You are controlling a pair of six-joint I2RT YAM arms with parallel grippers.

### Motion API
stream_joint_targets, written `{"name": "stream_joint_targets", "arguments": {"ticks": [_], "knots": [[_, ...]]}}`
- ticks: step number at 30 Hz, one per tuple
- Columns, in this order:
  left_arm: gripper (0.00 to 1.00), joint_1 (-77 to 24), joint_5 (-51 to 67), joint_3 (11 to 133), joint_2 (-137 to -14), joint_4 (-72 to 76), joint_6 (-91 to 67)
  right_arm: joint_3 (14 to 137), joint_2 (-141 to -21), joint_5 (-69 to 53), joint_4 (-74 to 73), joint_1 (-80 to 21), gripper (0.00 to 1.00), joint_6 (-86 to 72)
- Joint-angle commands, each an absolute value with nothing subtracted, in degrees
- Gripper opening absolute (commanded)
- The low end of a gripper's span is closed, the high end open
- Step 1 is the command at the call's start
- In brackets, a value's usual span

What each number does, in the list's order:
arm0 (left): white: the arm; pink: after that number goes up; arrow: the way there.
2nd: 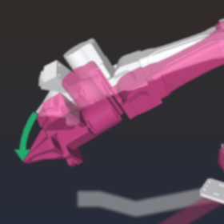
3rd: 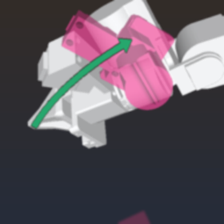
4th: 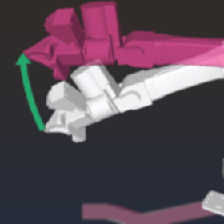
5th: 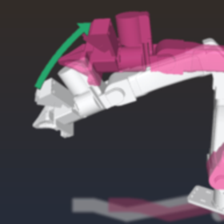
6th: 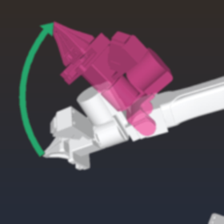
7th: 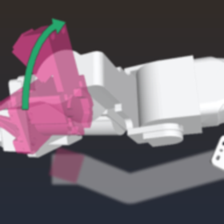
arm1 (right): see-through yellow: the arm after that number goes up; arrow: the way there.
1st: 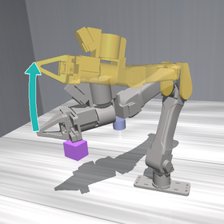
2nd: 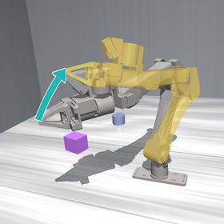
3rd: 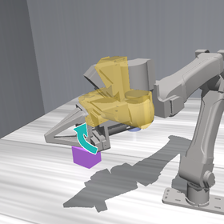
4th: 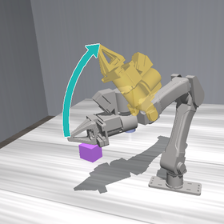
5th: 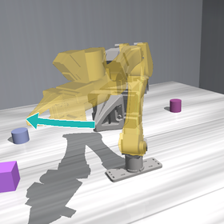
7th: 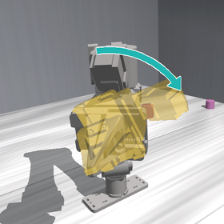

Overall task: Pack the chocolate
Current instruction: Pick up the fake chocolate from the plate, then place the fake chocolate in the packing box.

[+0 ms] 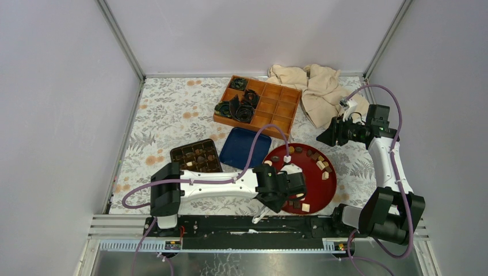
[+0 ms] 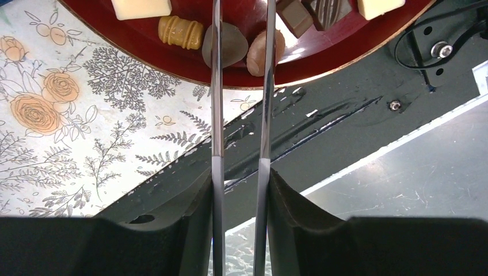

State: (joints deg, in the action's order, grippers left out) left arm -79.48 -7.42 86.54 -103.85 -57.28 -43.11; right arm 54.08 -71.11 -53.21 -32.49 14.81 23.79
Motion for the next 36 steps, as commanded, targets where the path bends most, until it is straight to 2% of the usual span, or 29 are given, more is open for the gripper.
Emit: {"name": "stream_joint_targets", "arguments": {"ticks": [1, 6, 16, 27, 36], "knots": [[0.22, -80.0, -11.1, 88.7, -102.6, -58.5, -44.2, 54.5, -71.0, -54.4, -32.7, 15.2, 0.49, 24.7], [0.14, -79.7, -13.5, 87.8, -100.2, -58.4, -44.8, 54.5, -71.1, -54.4, -32.7, 15.2, 0.49, 24.7], [0.11, -76.9, -15.7, 84.7, -94.3, -61.2, -46.8, 54.5, -71.1, -54.5, -32.7, 15.2, 0.49, 24.7], [0.08, -70.6, -19.9, 79.8, -82.7, -72.9, -53.5, 54.5, -71.0, -54.5, -32.7, 15.3, 0.49, 24.6], [0.06, -69.2, -21.1, 74.0, -72.6, -81.3, -61.3, 54.5, -71.1, -54.8, -32.8, 15.2, 0.49, 24.6]]}}
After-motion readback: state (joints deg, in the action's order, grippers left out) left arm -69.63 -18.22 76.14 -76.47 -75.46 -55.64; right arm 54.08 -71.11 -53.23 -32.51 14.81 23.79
